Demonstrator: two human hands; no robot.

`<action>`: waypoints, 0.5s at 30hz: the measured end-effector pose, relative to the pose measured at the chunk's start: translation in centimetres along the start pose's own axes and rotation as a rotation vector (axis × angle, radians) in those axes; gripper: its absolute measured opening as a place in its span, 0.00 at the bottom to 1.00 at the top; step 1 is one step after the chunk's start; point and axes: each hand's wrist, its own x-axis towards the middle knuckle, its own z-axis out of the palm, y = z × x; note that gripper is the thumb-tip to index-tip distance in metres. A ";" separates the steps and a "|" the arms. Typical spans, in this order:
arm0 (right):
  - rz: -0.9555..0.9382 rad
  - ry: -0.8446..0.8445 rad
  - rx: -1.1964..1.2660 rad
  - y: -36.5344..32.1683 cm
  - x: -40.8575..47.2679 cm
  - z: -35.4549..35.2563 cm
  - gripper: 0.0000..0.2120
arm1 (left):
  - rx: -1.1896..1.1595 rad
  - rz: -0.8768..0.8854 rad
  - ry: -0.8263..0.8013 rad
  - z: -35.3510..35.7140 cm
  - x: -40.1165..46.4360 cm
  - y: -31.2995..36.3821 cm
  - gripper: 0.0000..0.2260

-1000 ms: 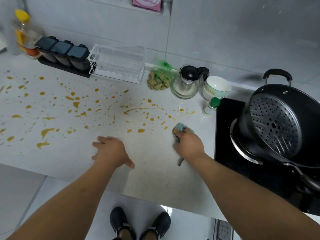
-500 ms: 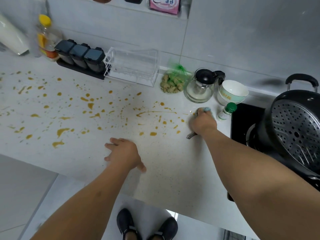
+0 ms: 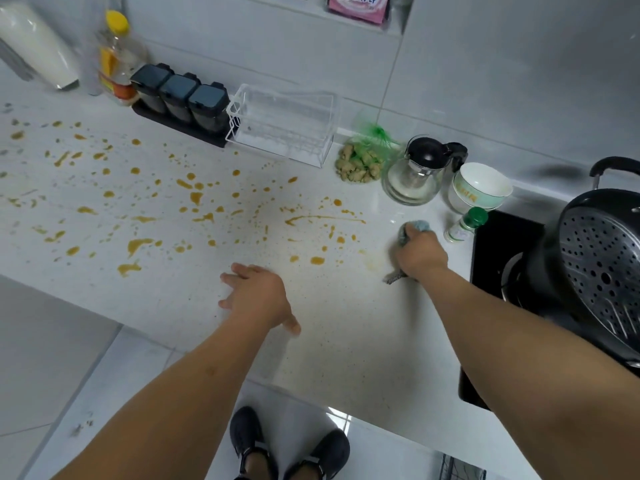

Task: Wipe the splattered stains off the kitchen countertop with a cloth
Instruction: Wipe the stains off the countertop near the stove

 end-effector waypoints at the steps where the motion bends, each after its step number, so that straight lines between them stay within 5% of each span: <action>1: 0.016 0.006 0.004 -0.4 0.7 -0.4 0.13 | 0.004 0.006 -0.002 0.0 0.2 0.0 0.74; 8: -0.178 -0.061 0.122 -4.9 -2.7 3.1 0.08 | 0.014 0.027 0.011 0.0 0.0 -0.4 0.73; 11: -0.349 -0.077 0.098 -3.9 -6.2 5.1 0.18 | 0.006 0.024 0.013 -0.1 -0.3 -0.4 0.73; 15: -0.181 -0.008 0.101 1.6 -4.3 2.4 0.22 | 0.003 0.030 0.020 -0.1 -0.4 -0.5 0.74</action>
